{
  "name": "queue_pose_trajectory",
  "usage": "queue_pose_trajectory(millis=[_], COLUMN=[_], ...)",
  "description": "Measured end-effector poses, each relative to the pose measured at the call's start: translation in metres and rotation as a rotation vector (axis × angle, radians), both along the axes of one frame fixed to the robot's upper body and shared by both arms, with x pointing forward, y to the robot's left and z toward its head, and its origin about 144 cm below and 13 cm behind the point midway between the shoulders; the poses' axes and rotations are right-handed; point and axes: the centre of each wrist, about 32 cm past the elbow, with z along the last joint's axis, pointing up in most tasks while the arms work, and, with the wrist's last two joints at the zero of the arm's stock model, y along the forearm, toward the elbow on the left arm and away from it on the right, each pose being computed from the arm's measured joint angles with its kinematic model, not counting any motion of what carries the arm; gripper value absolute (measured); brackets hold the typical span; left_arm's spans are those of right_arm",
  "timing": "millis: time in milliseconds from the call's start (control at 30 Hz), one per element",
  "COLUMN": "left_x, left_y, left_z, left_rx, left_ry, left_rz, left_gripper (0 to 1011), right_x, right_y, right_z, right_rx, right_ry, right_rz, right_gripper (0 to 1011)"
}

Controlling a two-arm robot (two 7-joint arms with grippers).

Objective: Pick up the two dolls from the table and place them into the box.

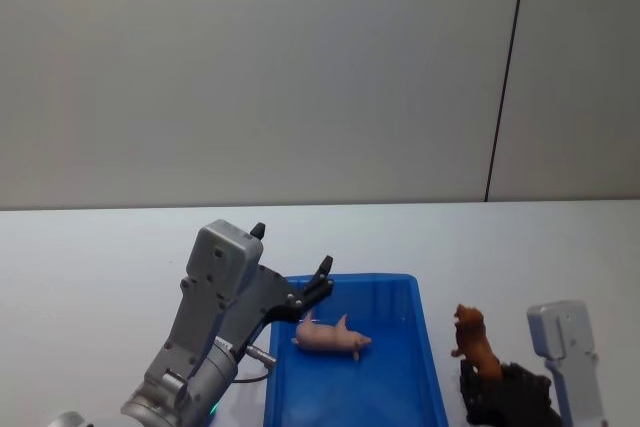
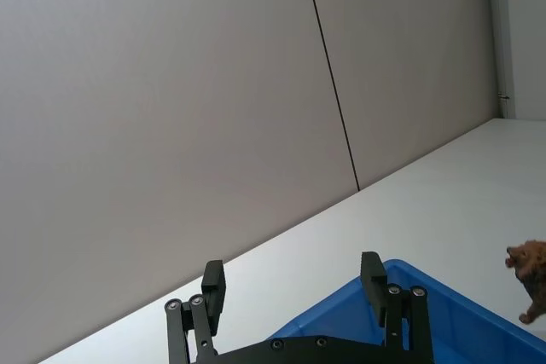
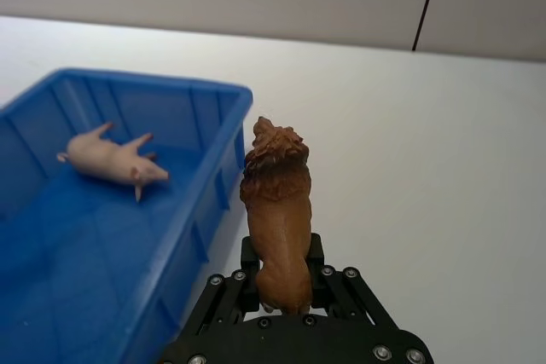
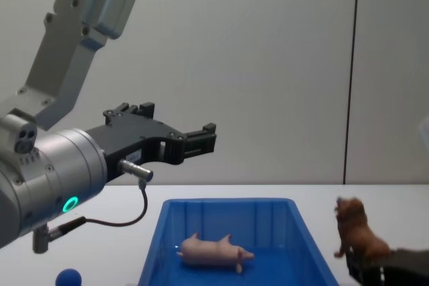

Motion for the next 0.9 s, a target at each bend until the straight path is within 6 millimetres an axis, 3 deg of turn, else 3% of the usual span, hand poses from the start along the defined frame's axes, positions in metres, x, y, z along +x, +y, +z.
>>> queue_pose_trajectory(millis=[500, 733, 900], left_x=[0.0, 0.0, 0.0], left_y=[0.0, 0.0, 0.0], left_z=[0.0, 0.0, 0.0], left_rx=[0.0, 0.0, 0.0], left_ry=[0.0, 0.0, 0.0], left_rz=[0.0, 0.0, 0.0], left_gripper=[1002, 1002, 1002], right_x=[0.009, 0.019, 0.027], right_y=[0.019, 0.03, 0.038], right_z=[0.034, 0.038, 0.038], right_rx=[0.034, 0.05, 0.059], right_ry=[-0.161, -0.164, -0.146], right_rz=[0.132, 0.196, 0.232], right_gripper=[290, 291, 400])
